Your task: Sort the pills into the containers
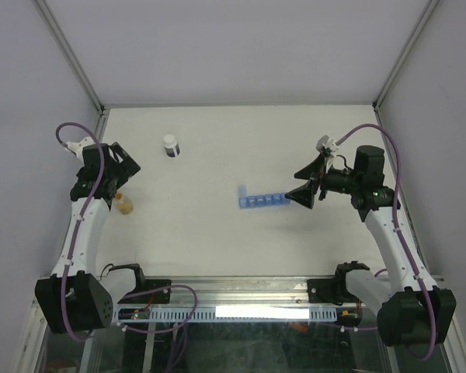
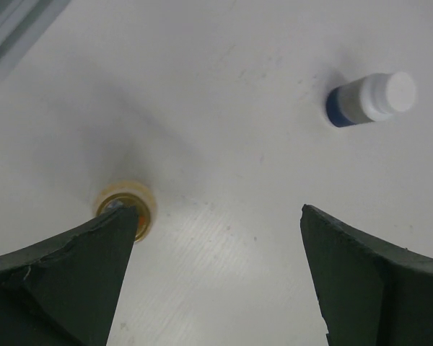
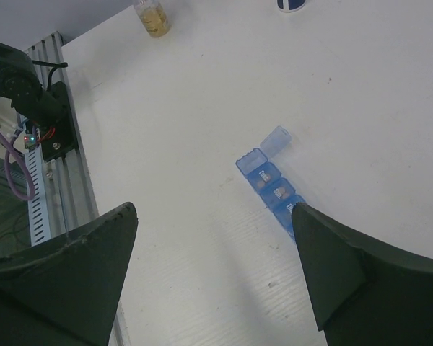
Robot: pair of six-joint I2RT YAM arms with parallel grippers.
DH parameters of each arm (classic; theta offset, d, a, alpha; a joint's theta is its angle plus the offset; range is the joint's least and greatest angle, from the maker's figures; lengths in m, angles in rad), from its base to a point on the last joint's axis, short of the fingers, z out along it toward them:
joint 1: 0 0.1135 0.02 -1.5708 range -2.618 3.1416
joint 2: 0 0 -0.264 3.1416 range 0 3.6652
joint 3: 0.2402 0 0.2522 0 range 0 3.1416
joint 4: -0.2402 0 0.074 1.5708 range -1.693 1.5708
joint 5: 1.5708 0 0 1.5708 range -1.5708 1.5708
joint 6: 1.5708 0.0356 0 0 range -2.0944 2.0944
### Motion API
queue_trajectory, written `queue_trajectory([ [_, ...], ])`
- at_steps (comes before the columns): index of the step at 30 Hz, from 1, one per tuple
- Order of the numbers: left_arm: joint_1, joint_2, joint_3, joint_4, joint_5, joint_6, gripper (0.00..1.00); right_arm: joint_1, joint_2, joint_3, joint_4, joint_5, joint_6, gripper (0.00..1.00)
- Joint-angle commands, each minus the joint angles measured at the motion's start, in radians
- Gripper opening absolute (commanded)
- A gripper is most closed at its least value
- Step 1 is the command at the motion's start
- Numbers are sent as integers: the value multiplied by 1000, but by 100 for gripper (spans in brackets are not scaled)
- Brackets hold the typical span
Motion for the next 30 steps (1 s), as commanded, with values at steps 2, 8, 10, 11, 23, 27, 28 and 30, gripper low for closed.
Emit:
queue_trajectory([
  [2, 5, 46, 20, -108, -333, -128, 99, 11, -23, -1, 46, -4, 20, 91],
  [8, 10, 158, 29, -111, -341, -161, 93, 13, -22, -4, 49, 1, 21, 91],
  [10, 10, 197, 20, -106, -348, -162, 93, 12, -23, -4, 49, 3, 22, 91],
  [11, 10, 218, 13, -99, -343, -164, 93, 13, -21, -4, 49, 5, 21, 91],
  [23, 10, 315, -10, -29, -203, -128, 72, 12, -14, -6, 49, 5, 18, 91],
  [27, 9, 312, -14, -11, -134, -100, 55, 12, -13, -5, 49, 3, 17, 91],
  [28, 9, 310, -17, -6, -100, -93, 48, 11, -13, -5, 48, 2, 18, 91],
  [30, 9, 300, -19, -3, -25, -78, 33, 9, -11, -5, 48, -5, 16, 91],
])
